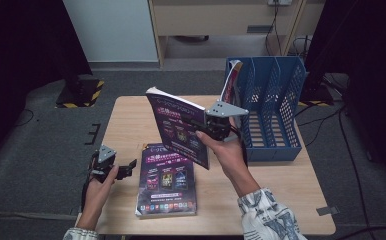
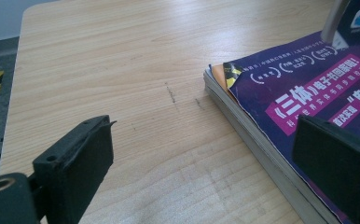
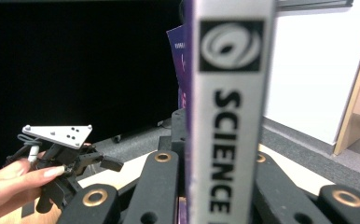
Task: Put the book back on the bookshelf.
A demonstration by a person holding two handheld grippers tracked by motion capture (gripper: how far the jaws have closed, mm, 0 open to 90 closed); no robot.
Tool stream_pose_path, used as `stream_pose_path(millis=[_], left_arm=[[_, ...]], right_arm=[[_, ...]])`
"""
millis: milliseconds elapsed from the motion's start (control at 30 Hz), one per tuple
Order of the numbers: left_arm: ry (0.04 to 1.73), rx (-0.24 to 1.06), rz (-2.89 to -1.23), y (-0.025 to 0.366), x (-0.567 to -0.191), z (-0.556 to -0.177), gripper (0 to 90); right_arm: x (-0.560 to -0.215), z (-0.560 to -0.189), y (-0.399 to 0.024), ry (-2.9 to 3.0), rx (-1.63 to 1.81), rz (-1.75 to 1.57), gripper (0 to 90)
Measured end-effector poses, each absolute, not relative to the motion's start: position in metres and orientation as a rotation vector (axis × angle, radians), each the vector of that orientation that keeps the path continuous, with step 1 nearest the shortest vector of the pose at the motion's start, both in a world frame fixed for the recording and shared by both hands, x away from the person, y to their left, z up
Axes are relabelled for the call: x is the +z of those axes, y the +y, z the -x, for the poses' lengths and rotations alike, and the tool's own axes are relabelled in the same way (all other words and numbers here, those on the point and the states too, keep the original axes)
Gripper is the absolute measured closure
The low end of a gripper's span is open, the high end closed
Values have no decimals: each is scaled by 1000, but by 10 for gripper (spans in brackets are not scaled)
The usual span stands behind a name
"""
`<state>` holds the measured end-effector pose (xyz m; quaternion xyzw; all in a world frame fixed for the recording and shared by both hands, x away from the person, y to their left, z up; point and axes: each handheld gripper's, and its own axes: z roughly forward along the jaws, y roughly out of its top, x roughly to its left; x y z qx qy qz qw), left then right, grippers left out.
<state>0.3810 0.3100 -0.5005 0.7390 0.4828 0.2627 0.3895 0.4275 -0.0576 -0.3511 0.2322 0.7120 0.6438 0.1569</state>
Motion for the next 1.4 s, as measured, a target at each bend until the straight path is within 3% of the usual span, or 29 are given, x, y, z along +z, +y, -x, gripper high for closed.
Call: stream_pose_path(millis=[1400], left_arm=[[1223,690,-1931,305,-504,-382,53]], right_arm=[[-368,-404,-146,2040,1854,-753,824]])
